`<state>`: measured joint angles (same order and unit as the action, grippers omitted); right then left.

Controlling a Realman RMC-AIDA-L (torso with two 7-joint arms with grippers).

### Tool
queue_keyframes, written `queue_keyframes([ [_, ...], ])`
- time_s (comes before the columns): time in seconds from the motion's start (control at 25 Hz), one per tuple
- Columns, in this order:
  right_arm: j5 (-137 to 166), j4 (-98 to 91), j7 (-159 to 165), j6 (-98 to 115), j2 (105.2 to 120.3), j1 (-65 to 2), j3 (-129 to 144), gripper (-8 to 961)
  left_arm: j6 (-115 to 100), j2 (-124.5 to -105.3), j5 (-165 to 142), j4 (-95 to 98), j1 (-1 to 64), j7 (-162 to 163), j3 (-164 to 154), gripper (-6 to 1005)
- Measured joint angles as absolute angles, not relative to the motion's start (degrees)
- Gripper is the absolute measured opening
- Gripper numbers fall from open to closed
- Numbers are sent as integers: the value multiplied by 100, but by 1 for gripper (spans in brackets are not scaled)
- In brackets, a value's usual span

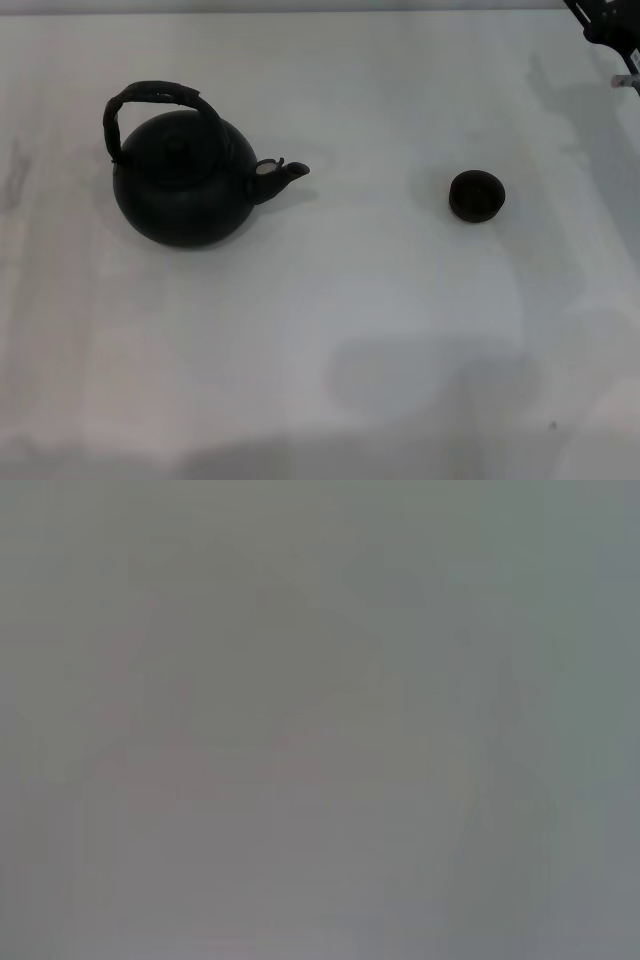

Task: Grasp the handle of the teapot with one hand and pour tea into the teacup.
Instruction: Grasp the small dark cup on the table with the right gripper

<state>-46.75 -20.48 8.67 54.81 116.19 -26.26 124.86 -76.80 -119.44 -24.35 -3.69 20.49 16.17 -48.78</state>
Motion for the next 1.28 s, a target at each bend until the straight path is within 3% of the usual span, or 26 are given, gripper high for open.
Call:
queue_keyframes([
  [0.72,-4649,-2273,1069,5190,11604,-2639,12586,873,-7600,-11935,-2432,-406,2093,1834,-4878,879],
  [1.28,-4641,-2325,1090,4109,11512,-3565,12305,870,-7462,-11944,-2393,-373,2100,1850,-4853,880],
])
